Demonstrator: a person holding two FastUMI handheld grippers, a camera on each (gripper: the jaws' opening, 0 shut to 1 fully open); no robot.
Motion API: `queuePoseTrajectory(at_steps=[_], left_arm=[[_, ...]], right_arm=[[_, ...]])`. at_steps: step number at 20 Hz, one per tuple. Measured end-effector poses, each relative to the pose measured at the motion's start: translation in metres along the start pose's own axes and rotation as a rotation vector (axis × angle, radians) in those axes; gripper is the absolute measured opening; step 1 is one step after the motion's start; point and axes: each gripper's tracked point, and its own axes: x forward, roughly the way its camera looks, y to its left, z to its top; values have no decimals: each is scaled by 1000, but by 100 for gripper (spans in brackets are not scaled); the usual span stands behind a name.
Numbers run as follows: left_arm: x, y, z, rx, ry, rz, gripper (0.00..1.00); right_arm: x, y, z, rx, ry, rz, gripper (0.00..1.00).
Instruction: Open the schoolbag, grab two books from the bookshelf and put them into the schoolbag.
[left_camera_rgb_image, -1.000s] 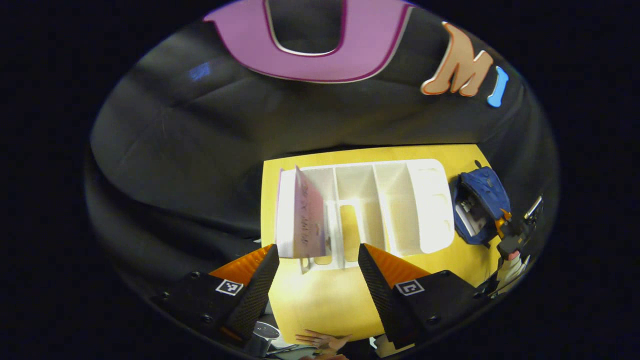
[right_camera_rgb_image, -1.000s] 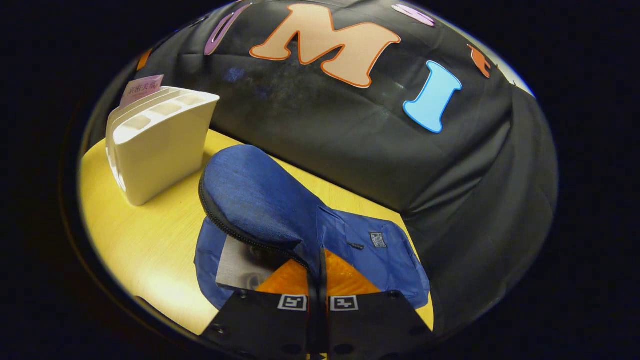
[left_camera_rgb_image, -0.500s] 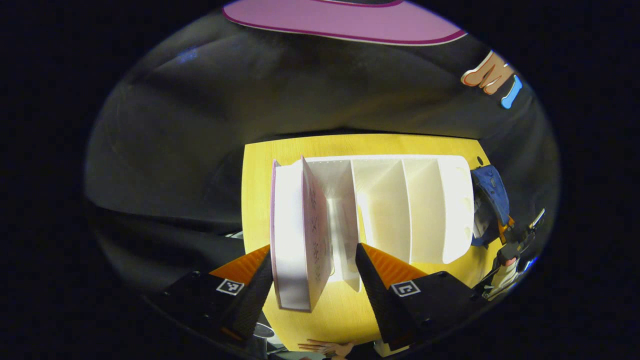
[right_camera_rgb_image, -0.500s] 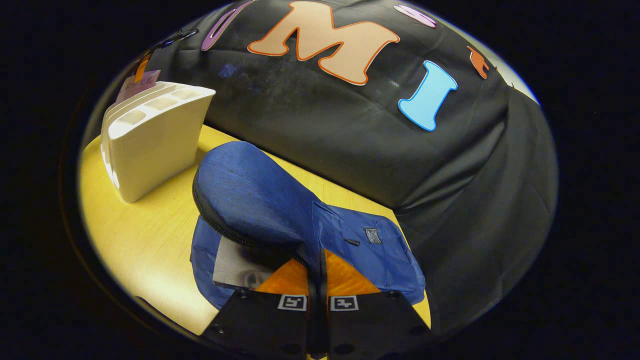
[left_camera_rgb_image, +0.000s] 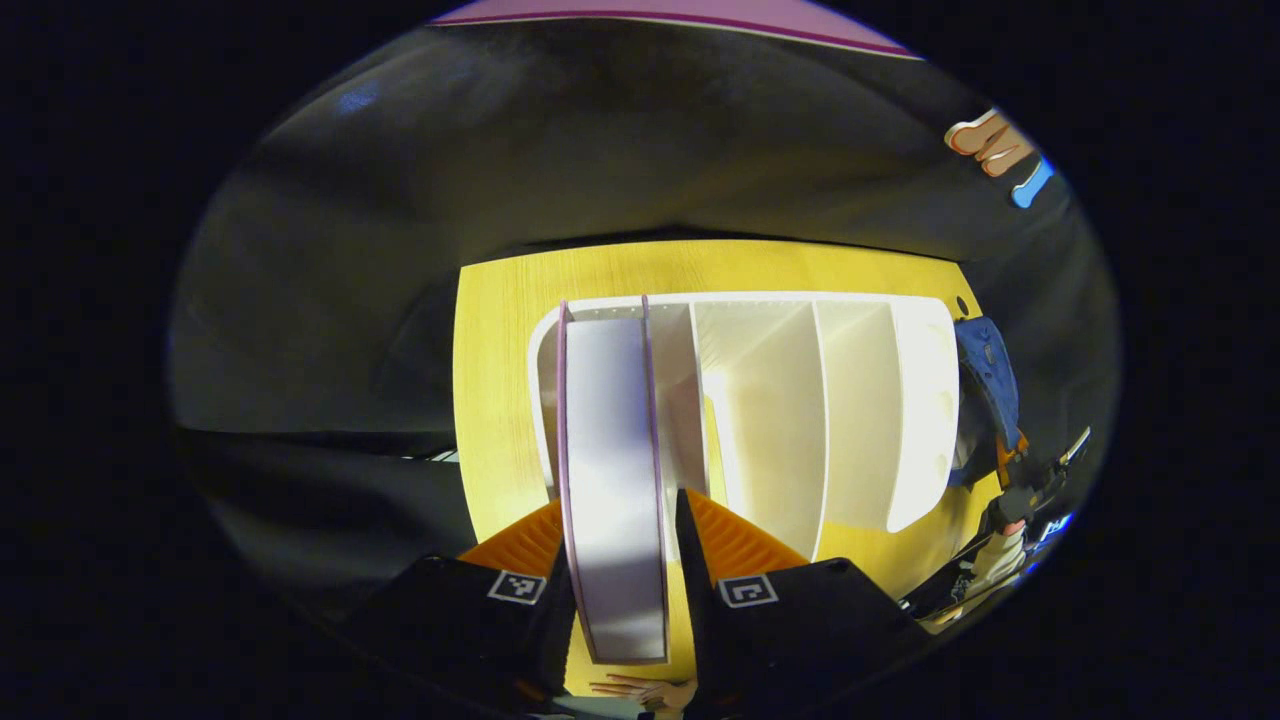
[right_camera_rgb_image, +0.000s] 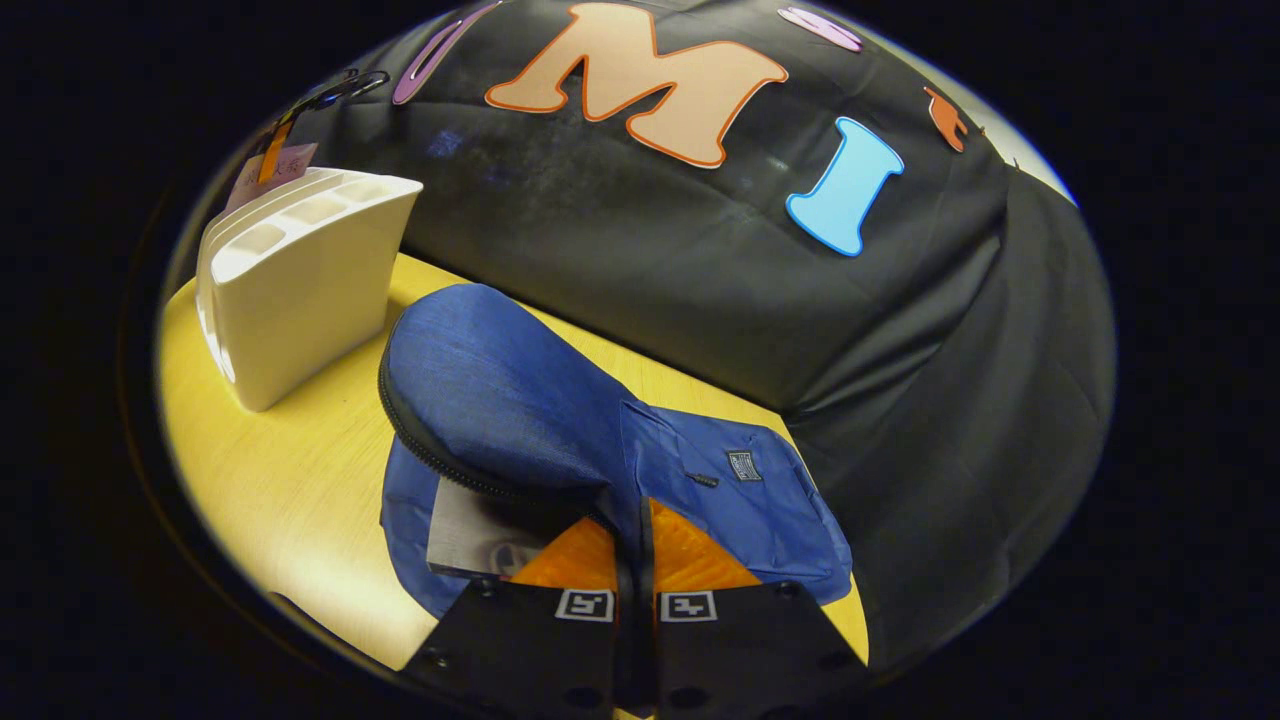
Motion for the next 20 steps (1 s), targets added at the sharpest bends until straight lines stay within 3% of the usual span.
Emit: queuePoseTrajectory(at_steps=[3, 7, 10, 12, 14, 16, 20], left_arm=[[10, 7, 0, -18, 33, 23, 39], [13, 5, -5, -42, 41, 25, 38], [17, 6, -5, -81, 25, 46, 37], [16, 5, -11, -131, 35, 65, 37], [9, 4, -18, -177, 52, 81, 35], [-4, -11, -24, -206, 56, 49, 35], [-39, -14, -28, -191, 26, 83, 34]], right_arm=[[0, 0, 0, -6, 1, -4, 5], [-1, 0, 0, -14, -1, -7, 1], [0, -1, -1, -12, 1, -8, 5], [0, -1, 0, -18, -2, -6, 1], [-1, -1, -1, -19, -3, 0, 5], [-1, -1, -2, -13, -2, 7, 5], [1, -1, -2, -4, -4, 16, 1]])
